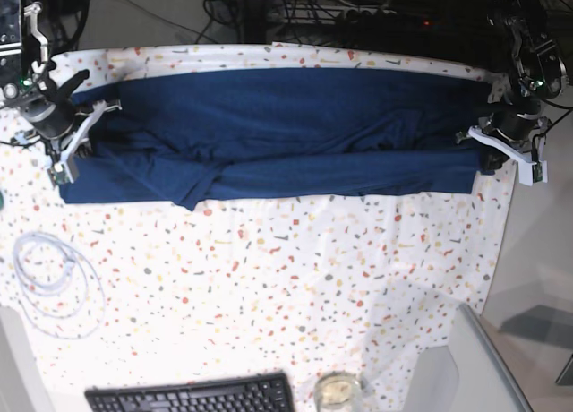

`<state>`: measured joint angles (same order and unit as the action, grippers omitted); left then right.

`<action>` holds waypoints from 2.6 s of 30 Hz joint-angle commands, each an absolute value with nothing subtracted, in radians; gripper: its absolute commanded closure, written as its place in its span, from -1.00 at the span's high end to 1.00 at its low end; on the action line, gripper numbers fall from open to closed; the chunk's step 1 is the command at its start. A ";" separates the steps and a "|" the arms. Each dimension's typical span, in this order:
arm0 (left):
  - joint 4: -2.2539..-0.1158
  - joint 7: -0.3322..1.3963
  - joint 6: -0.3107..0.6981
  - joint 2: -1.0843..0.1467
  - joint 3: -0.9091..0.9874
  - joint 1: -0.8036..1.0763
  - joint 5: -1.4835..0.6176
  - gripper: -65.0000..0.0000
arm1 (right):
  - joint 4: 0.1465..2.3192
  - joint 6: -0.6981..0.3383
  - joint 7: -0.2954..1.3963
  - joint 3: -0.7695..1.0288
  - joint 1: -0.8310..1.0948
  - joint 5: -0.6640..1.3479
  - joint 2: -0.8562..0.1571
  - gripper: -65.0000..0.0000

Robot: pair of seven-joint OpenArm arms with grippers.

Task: Layout the t-shirt on the table in an organized manner, then fold the t-shirt properly
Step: 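Lift both held corners and fold the shirt edge over onto the opposite edge, then release the right gripper and move it to the folded shirt end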

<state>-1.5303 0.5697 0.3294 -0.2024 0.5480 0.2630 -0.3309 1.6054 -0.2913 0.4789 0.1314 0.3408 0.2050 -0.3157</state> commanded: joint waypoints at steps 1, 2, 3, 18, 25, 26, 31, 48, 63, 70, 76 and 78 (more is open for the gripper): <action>-1.531 0.553 0.328 -0.217 0.552 0.260 -0.337 -1.00 | 1.604 -0.288 0.461 0.140 0.335 0.209 -0.329 -1.00; -1.521 0.553 0.328 -0.217 0.552 0.262 -0.337 -1.00 | 1.595 -0.288 0.461 0.140 0.335 0.209 -0.329 -1.00; -1.508 0.553 0.328 -0.219 0.552 0.262 -0.337 -1.00 | 1.583 -0.288 0.461 0.140 0.335 0.209 -0.329 -1.00; -1.442 0.550 0.328 -0.220 0.552 0.259 -0.283 -1.00 | 1.477 -0.288 0.455 0.140 0.286 0.208 -0.334 -1.00; -1.411 0.549 0.328 -0.209 0.552 0.240 -0.193 -1.00 | 1.477 -0.288 0.455 0.140 0.283 0.208 -0.334 -1.00; -1.403 0.549 0.328 -0.209 0.552 0.236 -0.189 -1.00 | 1.477 -0.288 0.455 0.140 0.283 0.208 -0.334 -1.00; -1.397 0.549 0.328 -0.209 0.552 0.223 -0.188 -1.00 | 1.461 -0.286 0.460 0.140 0.263 0.208 -0.335 -1.00; -1.417 0.550 0.328 -0.208 0.506 0.231 -0.189 -1.00 | 1.661 -0.286 0.579 0.275 0.272 0.208 -0.303 -0.31; -1.406 0.550 0.328 -0.211 0.516 0.225 -0.188 -1.00 | 1.184 -0.291 0.513 0.137 -0.036 0.208 -0.352 -0.96; -1.405 0.550 0.328 -0.209 0.516 0.229 -0.189 -1.00 | 0.995 -0.291 0.412 0.136 -0.081 0.208 -0.387 -0.96; -1.415 0.550 0.328 -0.208 0.516 0.234 -0.193 -1.00 | 1.127 -0.291 0.420 0.145 -0.050 0.209 -0.387 -0.96; -1.415 0.550 0.328 -0.208 0.516 0.234 -0.193 -1.00 | 1.285 -0.291 0.420 0.185 0.008 0.211 -0.372 -0.96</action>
